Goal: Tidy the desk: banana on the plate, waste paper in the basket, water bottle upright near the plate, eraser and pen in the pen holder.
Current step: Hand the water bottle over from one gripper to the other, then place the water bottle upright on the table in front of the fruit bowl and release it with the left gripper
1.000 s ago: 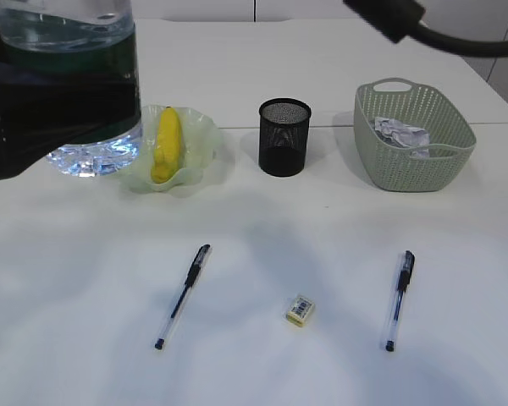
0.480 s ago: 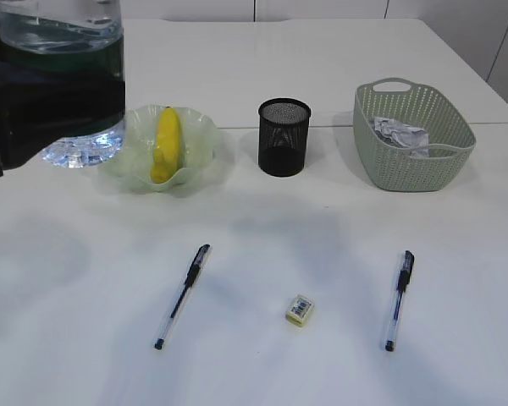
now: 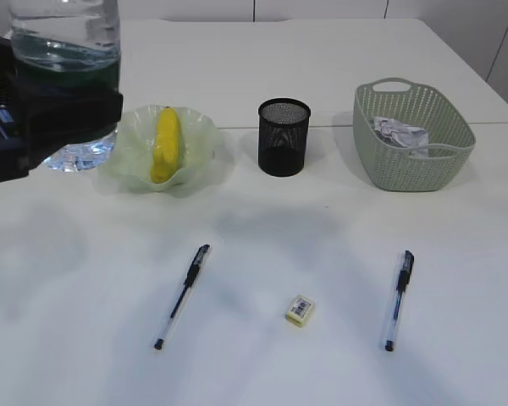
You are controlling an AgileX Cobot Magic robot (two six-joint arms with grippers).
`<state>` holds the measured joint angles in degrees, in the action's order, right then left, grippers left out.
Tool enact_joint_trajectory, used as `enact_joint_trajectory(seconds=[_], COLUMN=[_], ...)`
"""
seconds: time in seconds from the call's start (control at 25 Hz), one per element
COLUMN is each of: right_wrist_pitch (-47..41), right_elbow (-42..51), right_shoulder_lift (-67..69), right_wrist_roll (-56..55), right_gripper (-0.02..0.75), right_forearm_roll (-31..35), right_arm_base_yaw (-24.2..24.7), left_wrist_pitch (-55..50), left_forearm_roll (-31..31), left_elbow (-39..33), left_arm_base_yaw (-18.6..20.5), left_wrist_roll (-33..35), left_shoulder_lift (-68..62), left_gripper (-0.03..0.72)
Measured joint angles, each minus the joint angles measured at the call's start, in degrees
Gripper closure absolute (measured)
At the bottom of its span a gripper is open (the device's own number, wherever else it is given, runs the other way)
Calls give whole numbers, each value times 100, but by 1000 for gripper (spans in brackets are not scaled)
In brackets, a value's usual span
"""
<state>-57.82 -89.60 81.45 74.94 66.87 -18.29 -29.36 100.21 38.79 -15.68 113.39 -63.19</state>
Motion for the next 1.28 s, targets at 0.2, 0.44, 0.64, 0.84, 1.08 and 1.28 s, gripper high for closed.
enact_joint_trajectory(seconds=[0.2,0.44,0.64,0.84,1.08,1.28], right_wrist_pitch=[-13,-48,-70,-81,-81,-92], right_elbow=[0,0,0,0,0,0], right_shoulder_lift=[0,0,0,0,-3,-12], right_wrist_roll=[-131,-240,-335,-439,-512,-684], right_gripper=[330,330,330,330,330,330], right_forearm_roll=[-142,-271,-377,-588,-598,-865], right_arm_base_yaw=[0,0,0,0,0,0], left_wrist_pitch=[255,128,47,47,47,47], left_forearm_roll=[43,54,61,61,66,76], left_elbow=[0,0,0,0,263,356], left_arm_base_yaw=[73,481,736,933,1003,1003], left_wrist_roll=[132,145,145,145,145,145], left_shoulder_lift=[-24,-123,-448,-704,-1072,-1378], left_gripper=[225,226,226,226,226,227])
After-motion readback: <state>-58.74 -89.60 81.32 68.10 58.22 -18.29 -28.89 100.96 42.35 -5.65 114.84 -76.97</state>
